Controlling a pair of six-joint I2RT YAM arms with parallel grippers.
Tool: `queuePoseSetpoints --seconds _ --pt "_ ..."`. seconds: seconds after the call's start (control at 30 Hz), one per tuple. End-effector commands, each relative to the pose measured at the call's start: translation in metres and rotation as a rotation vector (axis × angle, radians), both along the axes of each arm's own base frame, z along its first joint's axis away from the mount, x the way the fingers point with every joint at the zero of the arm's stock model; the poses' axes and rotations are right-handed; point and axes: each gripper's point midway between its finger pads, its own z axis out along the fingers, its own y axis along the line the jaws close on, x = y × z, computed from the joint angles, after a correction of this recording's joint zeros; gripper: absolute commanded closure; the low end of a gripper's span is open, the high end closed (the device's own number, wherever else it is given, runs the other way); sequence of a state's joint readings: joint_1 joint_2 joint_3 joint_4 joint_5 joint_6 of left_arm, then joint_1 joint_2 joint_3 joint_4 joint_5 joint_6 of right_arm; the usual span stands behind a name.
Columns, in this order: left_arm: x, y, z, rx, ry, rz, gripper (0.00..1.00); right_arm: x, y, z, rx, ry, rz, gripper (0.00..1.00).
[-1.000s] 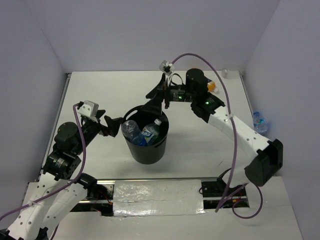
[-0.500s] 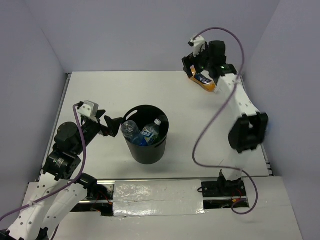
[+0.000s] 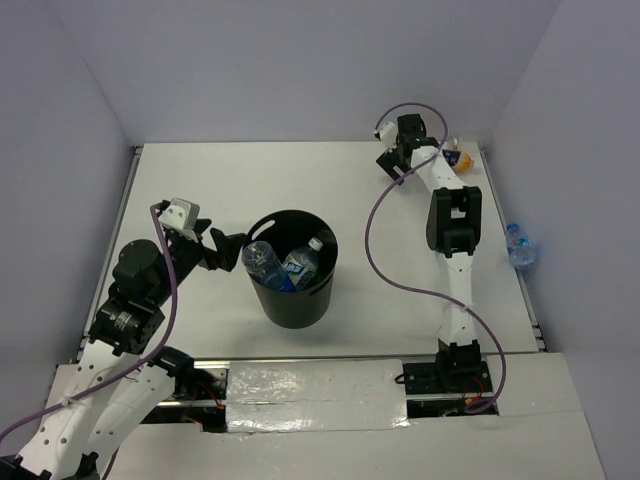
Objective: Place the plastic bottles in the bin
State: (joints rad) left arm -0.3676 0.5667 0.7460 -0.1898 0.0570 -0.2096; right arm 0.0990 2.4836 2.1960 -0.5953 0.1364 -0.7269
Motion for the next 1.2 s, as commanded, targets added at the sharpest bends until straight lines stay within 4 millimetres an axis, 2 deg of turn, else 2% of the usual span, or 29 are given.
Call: queuePoseSetpoints --seconds 0.0,0.07,0.1,0.13,0.17,0.2,0.23,0.27,0.33,0.37,0.43,0.53,0.57,0.6,0.63,0.67,0.7,0.77,0.8,0.87,0.9,1.0,1.17 --pt "0.003 -0.001 0.013 -0.011 -0.052 -0.007 0.01 0.015 -0.037 0.023 -0.149 -0.091 -0.051 0.00" --pt "0.003 -0.001 0.012 -0.009 -0.051 -0.005 0.01 0.013 -0.038 0.016 -0.121 -0.068 -0.037 0.01" --pt "0.003 -0.001 0.012 -0.010 -0.053 -0.007 0.01 0.010 -0.039 0.020 -0.095 -0.063 -0.031 0.02" --pt "0.003 -0.001 0.011 -0.009 -0.050 -0.007 0.01 0.002 -0.036 0.013 -0.073 -0.035 -0.008 0.02" --pt "0.003 -0.001 0.011 -0.009 -0.050 -0.008 0.01 -0.001 -0.025 0.028 -0.018 -0.053 0.053 0.03" --pt "0.004 -0.001 0.010 -0.008 -0.047 -0.007 0.01 0.000 -0.022 0.035 -0.005 -0.086 0.070 0.03" --pt "0.004 -0.001 0.011 -0.008 -0.048 -0.005 0.01 -0.012 -0.021 0.024 -0.004 -0.059 0.086 0.03" --pt "0.004 -0.001 0.010 -0.007 -0.044 -0.008 0.01 -0.014 -0.018 0.044 -0.006 -0.095 0.117 0.03" --pt "0.004 -0.001 0.010 -0.008 -0.043 -0.007 0.01 -0.019 -0.019 0.048 -0.020 -0.106 0.132 0.02" --pt "0.005 -0.001 0.009 -0.007 -0.041 -0.007 0.01 -0.019 -0.021 0.060 -0.043 -0.131 0.142 0.02" --pt "0.005 -0.001 0.009 -0.009 -0.041 -0.007 0.01 -0.017 -0.035 0.069 -0.095 -0.153 0.109 0.01" --pt "0.005 -0.001 0.008 -0.007 -0.039 -0.005 0.01 -0.010 -0.062 0.072 -0.172 -0.156 0.044 0.00" --pt "0.005 -0.001 0.009 -0.007 -0.040 -0.005 0.00 -0.008 -0.069 0.061 -0.182 -0.133 0.028 0.00" --pt "0.005 -0.001 0.009 -0.008 -0.042 -0.005 0.01 -0.003 -0.076 0.069 -0.201 -0.144 0.004 0.00" --pt "0.005 -0.001 0.009 -0.008 -0.042 -0.005 0.01 -0.003 -0.096 0.066 -0.208 -0.138 -0.031 0.00" --pt "0.004 -0.001 0.008 -0.007 -0.040 -0.007 0.01 -0.002 -0.103 0.054 -0.216 -0.117 -0.038 0.00" --pt "0.005 0.000 0.009 -0.008 -0.042 -0.004 0.01 0.002 -0.109 0.058 -0.220 -0.124 -0.047 0.00" --pt "0.005 -0.001 0.008 -0.007 -0.040 -0.007 0.01 0.003 -0.127 0.043 -0.222 -0.095 -0.063 0.00" --pt "0.005 -0.001 0.008 -0.007 -0.039 -0.005 0.01 0.006 -0.133 0.047 -0.221 -0.101 -0.072 0.00" --pt "0.005 0.000 0.007 -0.004 -0.037 -0.004 0.01 0.007 -0.142 0.034 -0.207 -0.078 -0.073 0.01" --pt "0.005 0.000 0.008 -0.005 -0.038 -0.004 0.01 0.006 -0.151 0.036 -0.194 -0.071 -0.080 0.01" --pt "0.005 0.000 0.008 -0.005 -0.038 -0.002 0.01 -0.001 -0.151 0.019 -0.101 -0.016 -0.024 0.03" --pt "0.006 0.001 0.007 -0.004 -0.035 0.001 0.01 -0.019 -0.136 -0.011 -0.008 0.083 0.074 0.05"
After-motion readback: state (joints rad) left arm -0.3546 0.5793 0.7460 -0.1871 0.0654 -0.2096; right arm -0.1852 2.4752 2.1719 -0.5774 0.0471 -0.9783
